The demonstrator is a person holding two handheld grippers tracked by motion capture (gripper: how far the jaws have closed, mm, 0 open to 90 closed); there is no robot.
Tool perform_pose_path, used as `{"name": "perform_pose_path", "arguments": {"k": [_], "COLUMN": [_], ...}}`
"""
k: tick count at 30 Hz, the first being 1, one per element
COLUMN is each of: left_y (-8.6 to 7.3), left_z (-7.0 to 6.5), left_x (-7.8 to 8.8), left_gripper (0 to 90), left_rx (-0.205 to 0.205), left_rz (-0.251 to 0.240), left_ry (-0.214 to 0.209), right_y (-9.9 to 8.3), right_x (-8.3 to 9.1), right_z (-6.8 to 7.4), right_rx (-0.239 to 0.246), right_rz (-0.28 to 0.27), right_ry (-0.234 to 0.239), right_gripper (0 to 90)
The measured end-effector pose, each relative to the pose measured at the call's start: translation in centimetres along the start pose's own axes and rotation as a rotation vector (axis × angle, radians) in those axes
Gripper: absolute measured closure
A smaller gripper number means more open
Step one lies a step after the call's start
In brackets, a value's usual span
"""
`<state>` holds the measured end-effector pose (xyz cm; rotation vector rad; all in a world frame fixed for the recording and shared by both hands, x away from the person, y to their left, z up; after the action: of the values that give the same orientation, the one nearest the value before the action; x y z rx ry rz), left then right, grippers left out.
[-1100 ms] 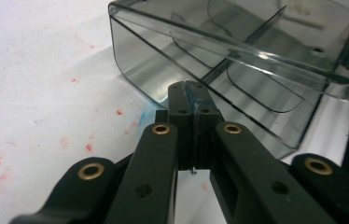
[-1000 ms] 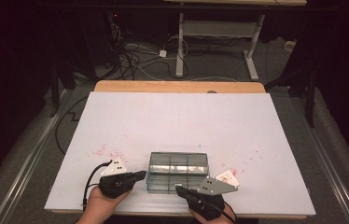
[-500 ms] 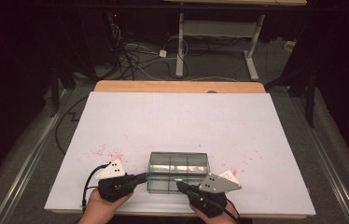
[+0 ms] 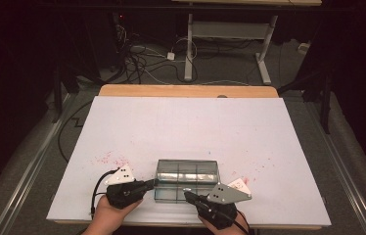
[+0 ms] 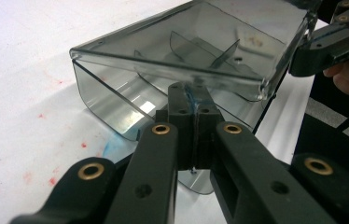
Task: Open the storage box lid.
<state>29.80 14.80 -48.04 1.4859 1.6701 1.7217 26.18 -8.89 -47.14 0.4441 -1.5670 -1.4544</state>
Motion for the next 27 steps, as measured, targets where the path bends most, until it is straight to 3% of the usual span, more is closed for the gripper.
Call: {"name": "perform_pose_path", "arguments": {"k": [12,27], "left_y": [0.8,1.1], "left_z": [0.3,0.9], "left_x": [0.0,0.1], "left_gripper": [87.9,87.9], "left_rx": [-0.015,-0.023], "left_rz": [-0.012,-0.02], "left_ry": [0.001,0.007], "right_y": [-0.7,-1.9], "right_x": [1.0,3.8], "right_z": [-0.3,-3.1], "right_rx": [-0.005,-0.029], "right_rz": [0.004,0.01], "right_ry": [-0.039,-0.155], "right_gripper": [89.6,89.5]}}
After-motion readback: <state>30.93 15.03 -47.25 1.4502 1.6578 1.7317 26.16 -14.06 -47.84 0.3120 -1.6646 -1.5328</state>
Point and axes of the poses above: each handheld gripper's, and its own axes: x roughly backward along the jaws, y roughly out of its top, z roughly to its left, the point moved 4 cm from there along -x, roughly forward along the jaws, and after that the axes turned 4 degrees about -z, right-handed, at the moved point
